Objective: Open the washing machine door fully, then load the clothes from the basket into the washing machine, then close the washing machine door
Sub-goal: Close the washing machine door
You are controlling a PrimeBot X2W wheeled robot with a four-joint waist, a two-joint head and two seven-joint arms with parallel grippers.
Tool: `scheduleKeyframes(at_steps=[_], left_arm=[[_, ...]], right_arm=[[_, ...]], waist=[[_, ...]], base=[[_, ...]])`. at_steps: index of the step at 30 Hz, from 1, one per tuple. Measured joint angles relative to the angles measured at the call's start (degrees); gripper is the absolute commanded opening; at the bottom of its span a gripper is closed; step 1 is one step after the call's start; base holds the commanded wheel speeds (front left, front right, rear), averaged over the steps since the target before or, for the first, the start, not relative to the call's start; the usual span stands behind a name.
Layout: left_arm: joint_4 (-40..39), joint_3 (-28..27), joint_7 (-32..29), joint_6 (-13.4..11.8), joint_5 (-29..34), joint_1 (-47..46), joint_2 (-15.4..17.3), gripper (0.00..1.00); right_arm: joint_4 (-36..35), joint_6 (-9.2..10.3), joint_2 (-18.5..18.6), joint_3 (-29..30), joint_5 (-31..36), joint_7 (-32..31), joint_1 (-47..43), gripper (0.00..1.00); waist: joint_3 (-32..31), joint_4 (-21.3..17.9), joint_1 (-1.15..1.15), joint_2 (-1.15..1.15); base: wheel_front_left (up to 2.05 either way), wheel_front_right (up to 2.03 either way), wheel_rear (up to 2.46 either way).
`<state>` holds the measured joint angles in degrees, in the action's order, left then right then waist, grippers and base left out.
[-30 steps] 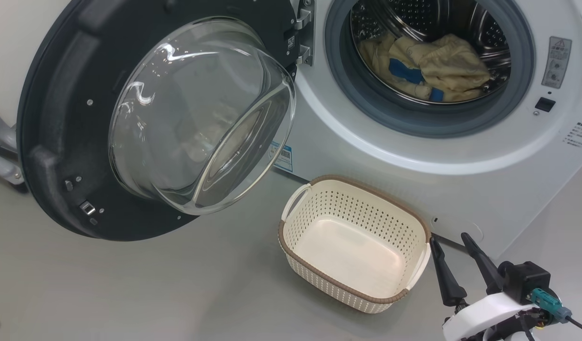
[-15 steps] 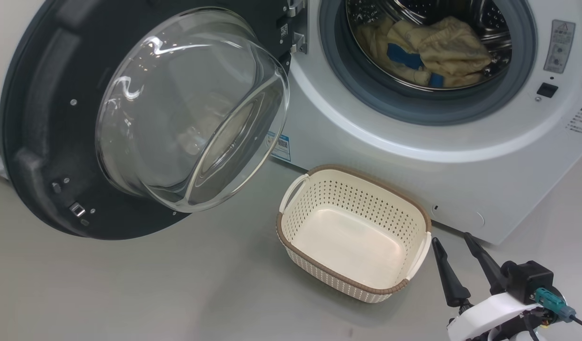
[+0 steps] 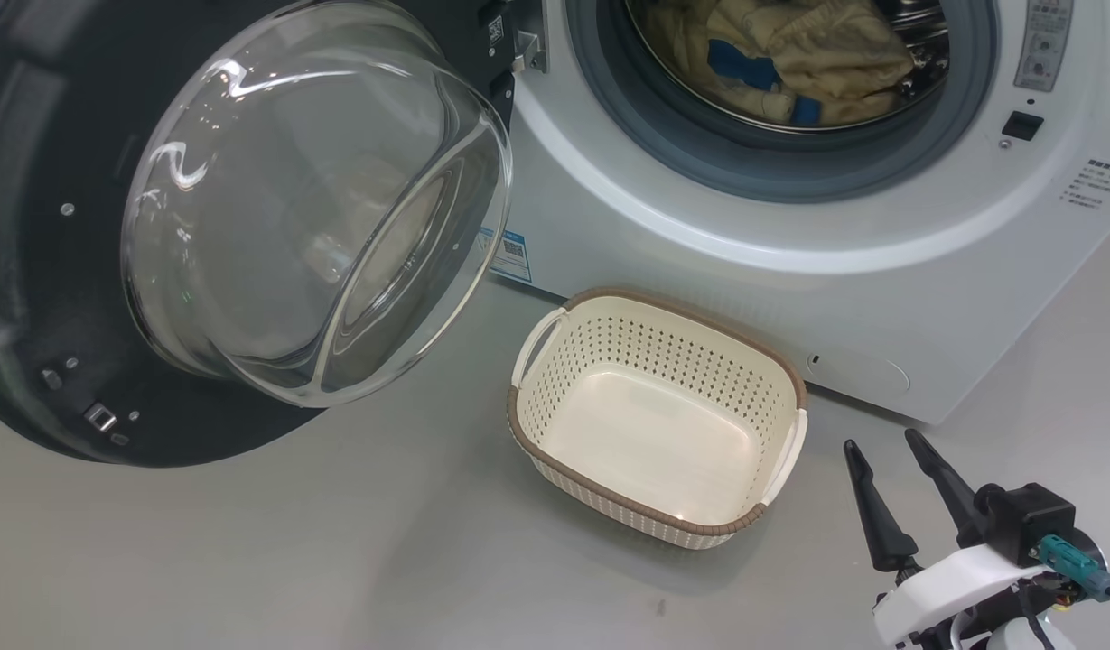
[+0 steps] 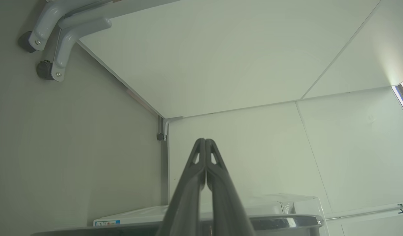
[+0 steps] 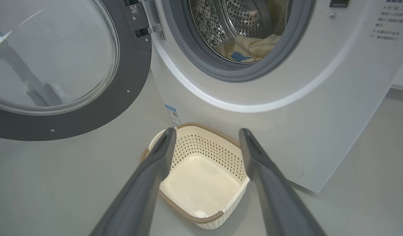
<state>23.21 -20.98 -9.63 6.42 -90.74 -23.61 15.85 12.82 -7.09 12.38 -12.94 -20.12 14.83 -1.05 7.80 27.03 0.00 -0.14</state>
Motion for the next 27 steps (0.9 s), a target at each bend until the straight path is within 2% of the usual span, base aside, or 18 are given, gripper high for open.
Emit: scheduleKeyframes(at_steps=[11,27], left_arm=[[2.04,3.34,-5.63,0.07,0.04,-0.96,2.47,0.00],[1.24,5.91,-14.27,0.33,-3.44,-3.35,2.24,0.00]], right_arm=[[0.00,0.00,1.34,-0.24,-0.01,0.00,0.15,1.00],[0.04,0.00,2.58,-0.60,-0.02,0.00,0.17,1.00]], waist=[[1.20,-1.17,0.00,0.00],[1.34,-1.62,0.00,0.00]], base=[[0.00,0.00,0.00],[0.00,0.00,0.00]])
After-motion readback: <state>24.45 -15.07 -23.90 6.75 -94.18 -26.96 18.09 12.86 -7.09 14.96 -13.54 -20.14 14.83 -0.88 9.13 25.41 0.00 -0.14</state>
